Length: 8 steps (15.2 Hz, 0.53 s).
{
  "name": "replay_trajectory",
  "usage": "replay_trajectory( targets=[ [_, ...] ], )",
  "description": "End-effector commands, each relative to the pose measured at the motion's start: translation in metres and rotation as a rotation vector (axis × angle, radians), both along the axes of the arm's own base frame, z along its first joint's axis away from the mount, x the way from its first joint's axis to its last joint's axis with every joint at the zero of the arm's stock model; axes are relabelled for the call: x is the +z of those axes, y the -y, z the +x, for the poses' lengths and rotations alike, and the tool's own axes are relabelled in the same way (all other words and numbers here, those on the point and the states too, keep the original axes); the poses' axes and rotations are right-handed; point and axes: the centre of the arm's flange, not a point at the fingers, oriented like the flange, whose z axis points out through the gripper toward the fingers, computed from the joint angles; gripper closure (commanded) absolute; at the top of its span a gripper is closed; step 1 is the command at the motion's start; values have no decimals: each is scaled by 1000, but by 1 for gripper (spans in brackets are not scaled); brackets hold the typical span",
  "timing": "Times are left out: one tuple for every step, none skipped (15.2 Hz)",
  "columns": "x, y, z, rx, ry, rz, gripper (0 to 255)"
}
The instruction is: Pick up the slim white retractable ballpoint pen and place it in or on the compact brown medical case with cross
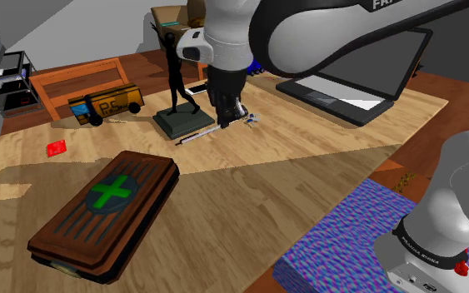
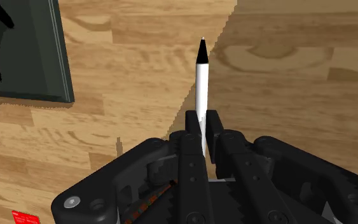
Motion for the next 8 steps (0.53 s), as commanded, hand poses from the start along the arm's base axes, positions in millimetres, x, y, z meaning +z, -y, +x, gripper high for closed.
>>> replay_trajectory(
  targets=[
    [3, -23, 9, -1, 0, 1, 255],
    [3, -36, 13, -1, 0, 1, 255],
    [4, -48, 17, -1, 0, 1, 255],
    [5, -61, 21, -1, 0, 1, 255],
    [6, -73, 25, -1, 0, 1, 255],
    [6, -86, 30, -1, 0, 1, 255],
    [7, -98, 34, -1, 0, 1, 255],
    [8, -111, 38, -1, 0, 1, 255]
  ],
)
